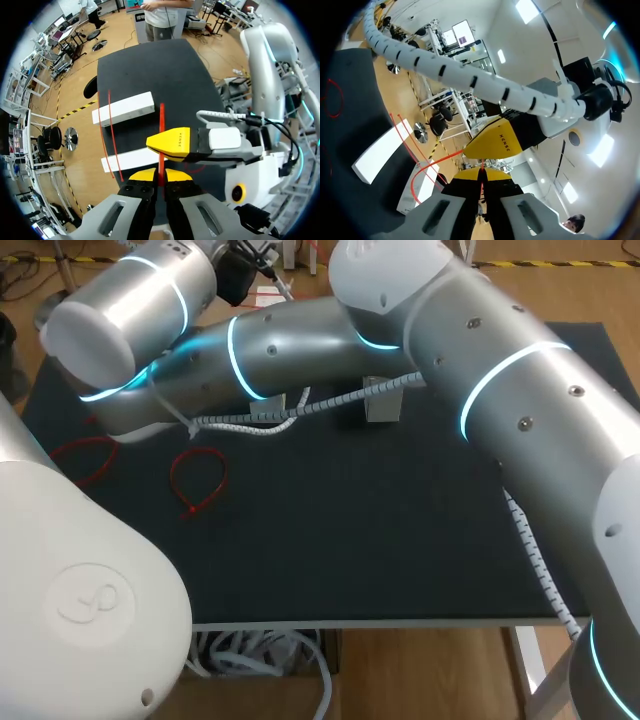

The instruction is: Grab the tape and strap the tape.

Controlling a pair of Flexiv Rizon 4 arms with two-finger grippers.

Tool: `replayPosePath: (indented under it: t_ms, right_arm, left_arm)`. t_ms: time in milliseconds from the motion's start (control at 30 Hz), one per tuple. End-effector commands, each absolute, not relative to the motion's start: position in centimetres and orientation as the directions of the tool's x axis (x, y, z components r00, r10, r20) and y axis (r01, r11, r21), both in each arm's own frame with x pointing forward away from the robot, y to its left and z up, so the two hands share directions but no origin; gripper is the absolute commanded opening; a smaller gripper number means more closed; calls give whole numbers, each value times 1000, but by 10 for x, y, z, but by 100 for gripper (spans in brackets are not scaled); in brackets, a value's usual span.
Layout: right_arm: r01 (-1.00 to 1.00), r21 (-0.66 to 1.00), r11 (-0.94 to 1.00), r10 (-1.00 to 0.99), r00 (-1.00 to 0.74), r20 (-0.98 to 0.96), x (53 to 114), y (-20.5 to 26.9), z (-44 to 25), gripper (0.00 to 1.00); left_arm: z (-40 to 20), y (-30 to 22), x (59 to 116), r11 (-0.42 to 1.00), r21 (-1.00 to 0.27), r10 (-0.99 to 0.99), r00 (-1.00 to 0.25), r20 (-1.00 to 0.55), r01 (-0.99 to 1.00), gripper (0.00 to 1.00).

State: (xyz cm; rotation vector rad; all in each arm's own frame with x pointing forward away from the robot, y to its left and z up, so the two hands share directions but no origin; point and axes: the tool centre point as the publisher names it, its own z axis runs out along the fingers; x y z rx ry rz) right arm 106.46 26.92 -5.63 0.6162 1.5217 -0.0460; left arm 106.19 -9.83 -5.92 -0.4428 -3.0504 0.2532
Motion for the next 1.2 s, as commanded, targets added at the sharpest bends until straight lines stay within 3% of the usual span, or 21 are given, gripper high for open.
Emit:
replayPosePath:
  t_ms: [33, 1200]
  right_arm:
    - [405, 343, 848, 341, 79, -937, 1067, 275, -55, 0]
    - [375, 354, 857, 347, 89, -934, 1070, 289, -50, 0]
  left_arm:
    - [-58, -98, 1061, 946, -165, 286, -958, 26, 278, 0]
    - [-58, -98, 1061, 946, -165, 286, -958, 26, 278, 0]
